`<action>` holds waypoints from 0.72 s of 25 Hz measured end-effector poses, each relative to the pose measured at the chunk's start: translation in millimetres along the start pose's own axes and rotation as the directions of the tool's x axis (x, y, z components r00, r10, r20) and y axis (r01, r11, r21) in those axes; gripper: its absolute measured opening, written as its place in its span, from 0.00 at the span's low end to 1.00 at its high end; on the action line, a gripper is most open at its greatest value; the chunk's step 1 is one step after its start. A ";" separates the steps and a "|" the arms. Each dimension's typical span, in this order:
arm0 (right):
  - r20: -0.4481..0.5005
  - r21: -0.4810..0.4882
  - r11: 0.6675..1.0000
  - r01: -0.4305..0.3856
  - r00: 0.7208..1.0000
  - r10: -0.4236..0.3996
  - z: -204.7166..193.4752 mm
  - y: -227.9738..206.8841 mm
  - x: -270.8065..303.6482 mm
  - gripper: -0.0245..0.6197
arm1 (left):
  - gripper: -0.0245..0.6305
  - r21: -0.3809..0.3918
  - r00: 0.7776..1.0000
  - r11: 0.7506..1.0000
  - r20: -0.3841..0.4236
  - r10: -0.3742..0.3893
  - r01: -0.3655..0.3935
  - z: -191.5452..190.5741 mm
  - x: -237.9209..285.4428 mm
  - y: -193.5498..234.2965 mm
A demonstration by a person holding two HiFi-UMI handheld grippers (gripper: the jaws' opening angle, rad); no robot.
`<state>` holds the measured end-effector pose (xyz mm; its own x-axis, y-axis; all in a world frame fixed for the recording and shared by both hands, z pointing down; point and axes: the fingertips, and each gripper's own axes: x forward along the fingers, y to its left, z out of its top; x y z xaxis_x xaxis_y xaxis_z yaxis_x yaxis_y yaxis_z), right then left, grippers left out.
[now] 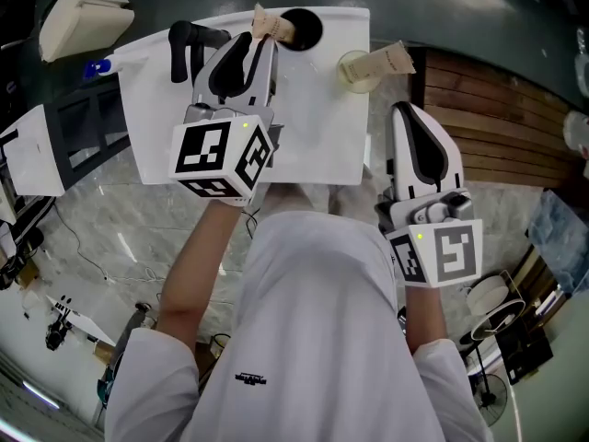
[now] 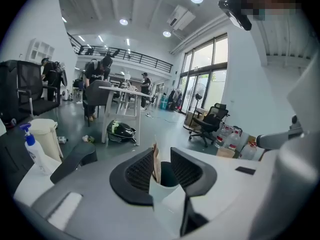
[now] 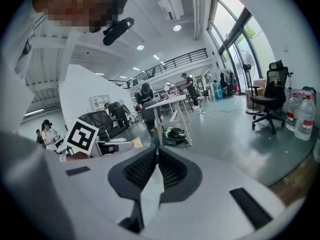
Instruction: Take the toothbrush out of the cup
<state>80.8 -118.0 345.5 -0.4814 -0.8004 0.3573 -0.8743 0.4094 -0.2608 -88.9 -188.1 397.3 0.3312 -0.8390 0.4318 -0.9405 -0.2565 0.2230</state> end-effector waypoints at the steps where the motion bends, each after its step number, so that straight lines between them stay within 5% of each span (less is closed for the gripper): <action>1: 0.003 -0.001 1.000 0.001 1.000 -0.001 0.3 0.9 -2.1 0.06 | 0.19 0.002 1.000 1.000 0.003 0.001 -0.001 0.7 -3.2 -0.5; 18: 0.071 -0.049 0.999 0.005 0.997 -0.002 18.7 8.1 -43.7 0.06 | 0.12 0.056 0.998 0.998 0.067 0.003 -0.006 19.5 -83.7 -29.7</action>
<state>95.9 -87.9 311.1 -0.4744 -0.8300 0.2932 -0.8787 0.4263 -0.2148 -90.2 -119.6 337.5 0.3228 -0.8700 0.3728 -0.9454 -0.2775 0.1710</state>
